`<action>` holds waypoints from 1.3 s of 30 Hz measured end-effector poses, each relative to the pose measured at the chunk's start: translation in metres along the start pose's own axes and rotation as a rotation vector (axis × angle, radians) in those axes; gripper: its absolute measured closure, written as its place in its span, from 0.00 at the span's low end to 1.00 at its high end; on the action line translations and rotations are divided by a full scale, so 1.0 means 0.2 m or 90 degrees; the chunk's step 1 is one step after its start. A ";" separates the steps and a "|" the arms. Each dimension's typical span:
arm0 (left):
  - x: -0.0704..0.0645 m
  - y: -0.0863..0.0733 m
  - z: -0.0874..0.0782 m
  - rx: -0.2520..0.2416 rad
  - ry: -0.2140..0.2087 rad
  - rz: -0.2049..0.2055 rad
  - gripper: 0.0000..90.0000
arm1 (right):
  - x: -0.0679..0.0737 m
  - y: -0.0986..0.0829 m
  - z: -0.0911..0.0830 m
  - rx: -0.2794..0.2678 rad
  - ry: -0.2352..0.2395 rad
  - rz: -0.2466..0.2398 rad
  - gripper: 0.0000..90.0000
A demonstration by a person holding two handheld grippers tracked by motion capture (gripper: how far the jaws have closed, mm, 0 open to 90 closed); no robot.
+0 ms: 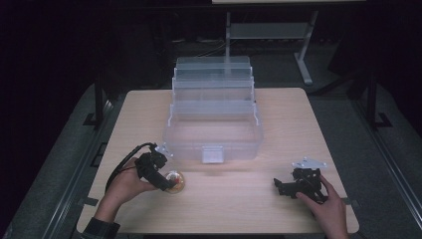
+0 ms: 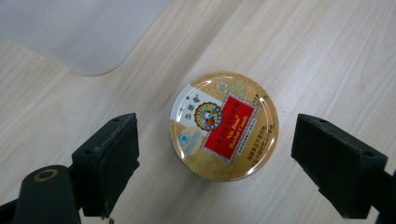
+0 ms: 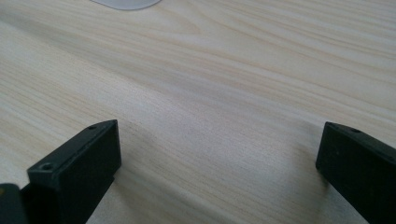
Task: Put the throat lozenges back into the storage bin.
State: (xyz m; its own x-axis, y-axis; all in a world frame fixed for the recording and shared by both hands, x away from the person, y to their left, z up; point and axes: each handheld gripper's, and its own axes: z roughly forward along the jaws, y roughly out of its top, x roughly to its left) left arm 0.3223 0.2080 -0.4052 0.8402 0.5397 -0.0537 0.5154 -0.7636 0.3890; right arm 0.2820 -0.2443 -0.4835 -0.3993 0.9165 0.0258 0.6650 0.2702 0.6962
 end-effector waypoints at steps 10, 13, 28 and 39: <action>-0.02 0.04 0.08 0.042 -0.003 0.018 0.14 | 0.00 0.00 0.00 0.000 0.000 0.000 0.00; -0.02 0.05 0.10 0.067 0.004 0.026 0.14 | 0.00 0.00 0.00 0.000 0.000 0.000 0.00; -0.05 0.07 0.20 0.114 0.017 0.050 0.14 | 0.00 0.00 0.00 0.000 0.000 0.000 0.00; -0.05 0.07 0.23 0.121 0.012 0.049 0.15 | 0.00 0.00 0.00 0.000 0.000 0.001 0.00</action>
State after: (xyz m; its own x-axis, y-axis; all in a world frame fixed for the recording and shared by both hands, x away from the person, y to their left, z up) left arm 0.3292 0.1759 -0.4422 0.8760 0.4822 -0.0133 0.4738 -0.8551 0.2106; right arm 0.2817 -0.2441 -0.4836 -0.3978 0.9171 0.0266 0.6654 0.2685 0.6966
